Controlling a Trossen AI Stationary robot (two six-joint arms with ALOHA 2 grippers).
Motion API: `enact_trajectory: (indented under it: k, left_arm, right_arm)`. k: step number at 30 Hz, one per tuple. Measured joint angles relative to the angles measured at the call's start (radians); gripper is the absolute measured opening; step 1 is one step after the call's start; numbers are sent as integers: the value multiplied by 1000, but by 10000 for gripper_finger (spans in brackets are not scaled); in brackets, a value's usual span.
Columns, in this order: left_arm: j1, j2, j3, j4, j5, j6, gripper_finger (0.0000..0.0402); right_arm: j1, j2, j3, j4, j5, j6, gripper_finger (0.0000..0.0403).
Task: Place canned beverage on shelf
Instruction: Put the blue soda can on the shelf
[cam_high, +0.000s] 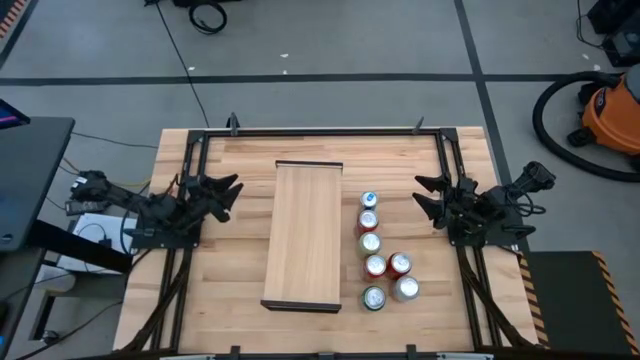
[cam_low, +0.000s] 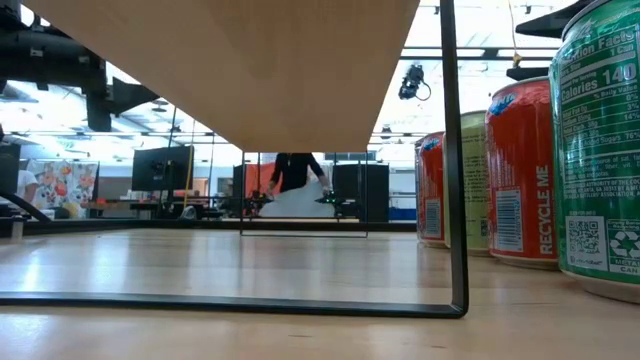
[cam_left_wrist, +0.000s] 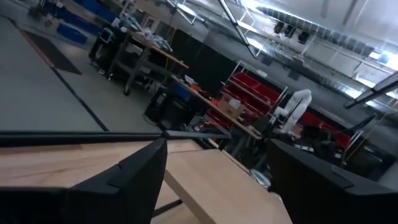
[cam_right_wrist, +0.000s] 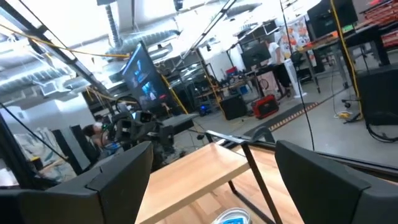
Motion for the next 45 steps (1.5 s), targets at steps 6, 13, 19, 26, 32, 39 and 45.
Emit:
enact_trajectory:
  k: [6, 13, 19, 26, 32, 39, 45]
  left_arm:
    - [64, 25, 39, 30, 206, 76, 286]
    - [102, 281, 287, -145, 274, 135, 286]
    - [106, 571, 532, -210, 298, 270, 285]
    - [152, 851, 840, -464, 423, 267, 285]
    - [204, 1053, 1052, -577, 536, 263, 285]
    - [276, 1251, 1246, -632, 645, 296, 285]
    - [347, 1390, 1412, -745, 780, 279, 285]
  right_arm:
    - [-2, 0, 0, -13, -62, -11, 348]
    - [-39, 8, 20, -57, -103, -53, 348]
    - [-52, 39, 38, -130, -103, -14, 348]
    - [-52, 111, 38, -219, -102, 114, 348]
    - [-52, 174, 72, -276, -102, 107, 348]
    - [-51, 246, 121, -409, -106, 171, 348]
    - [-51, 284, 122, -413, -115, 181, 348]
